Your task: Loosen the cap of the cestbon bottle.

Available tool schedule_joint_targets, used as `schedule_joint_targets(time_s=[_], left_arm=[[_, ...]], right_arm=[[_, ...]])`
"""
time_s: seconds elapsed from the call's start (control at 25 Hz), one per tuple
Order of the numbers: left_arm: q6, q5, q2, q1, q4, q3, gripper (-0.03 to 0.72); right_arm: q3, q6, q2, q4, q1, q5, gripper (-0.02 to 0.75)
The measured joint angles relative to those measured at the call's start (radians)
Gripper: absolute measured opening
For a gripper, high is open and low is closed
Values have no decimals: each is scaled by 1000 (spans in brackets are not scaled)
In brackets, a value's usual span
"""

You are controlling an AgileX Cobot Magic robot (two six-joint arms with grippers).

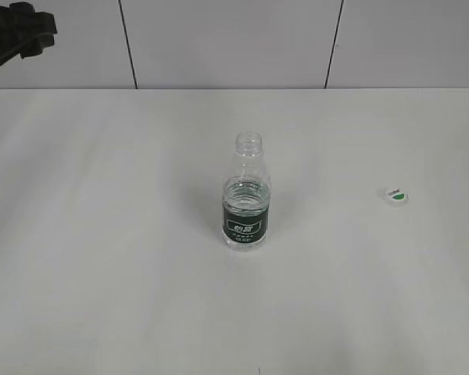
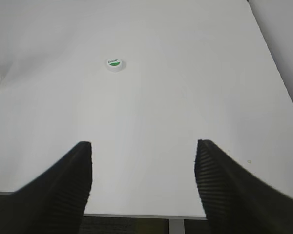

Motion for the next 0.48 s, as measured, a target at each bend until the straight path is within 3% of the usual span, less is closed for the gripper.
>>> schedule_joint_targets(time_s=[0.4, 0.48], left_arm=[[16, 39, -38, -17, -8, 48, 480], [69, 68, -44, -38, -62, 48, 480]], right_arm=[[0, 0, 0, 0, 0, 0, 504], [0, 0, 0, 0, 0, 0, 504]])
